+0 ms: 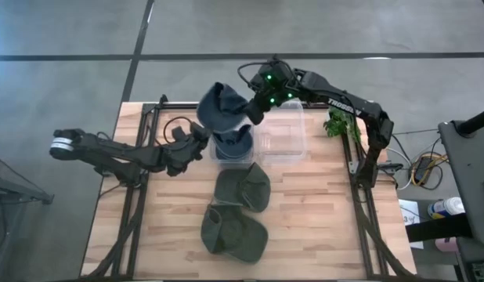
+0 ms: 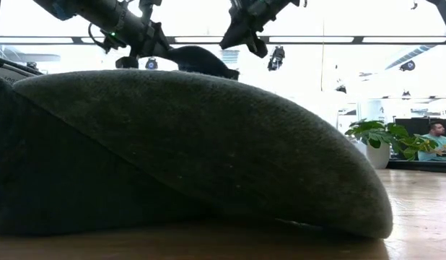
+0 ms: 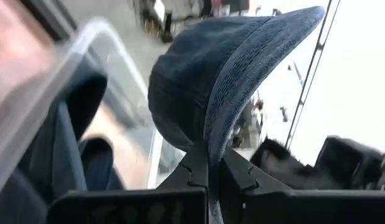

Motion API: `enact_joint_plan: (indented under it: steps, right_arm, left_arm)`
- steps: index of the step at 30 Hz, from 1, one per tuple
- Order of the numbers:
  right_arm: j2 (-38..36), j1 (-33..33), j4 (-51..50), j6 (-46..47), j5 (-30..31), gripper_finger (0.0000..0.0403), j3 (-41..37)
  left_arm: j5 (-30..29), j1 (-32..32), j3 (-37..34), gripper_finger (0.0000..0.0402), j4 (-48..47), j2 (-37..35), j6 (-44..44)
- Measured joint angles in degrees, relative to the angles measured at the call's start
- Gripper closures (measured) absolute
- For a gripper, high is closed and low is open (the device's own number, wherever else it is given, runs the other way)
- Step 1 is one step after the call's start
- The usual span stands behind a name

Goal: Pick & Place hat
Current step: Put the blue cap into the left transparent bin

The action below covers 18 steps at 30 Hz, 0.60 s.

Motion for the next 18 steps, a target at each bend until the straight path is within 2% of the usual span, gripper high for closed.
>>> enact_joint_plan:
  steps: [5,11,15,18]
  right_arm:
    - [-0.01,3.12,0.33,8.8,0.34,0.0308,-0.02]
    - [-0.03,7.4,8.02,24.54,13.68,0.0242,-1.51]
    - [-0.05,8.02,17.09,34.79,15.61,0.0221,-3.93]
    - [-0.05,8.09,19.58,41.01,15.72,0.0218,-5.87]
  left_arm:
    - [-4.78,0.02,-1.84,0.0394,3.05,-1.93,5.04]
    - [-7.06,0.21,-3.07,0.0394,7.71,-4.89,14.21]
    - [-7.1,0.22,-3.28,0.0394,12.63,-5.6,21.07]
    - [-6.3,0.22,-3.28,0.0394,16.82,-5.7,26.76]
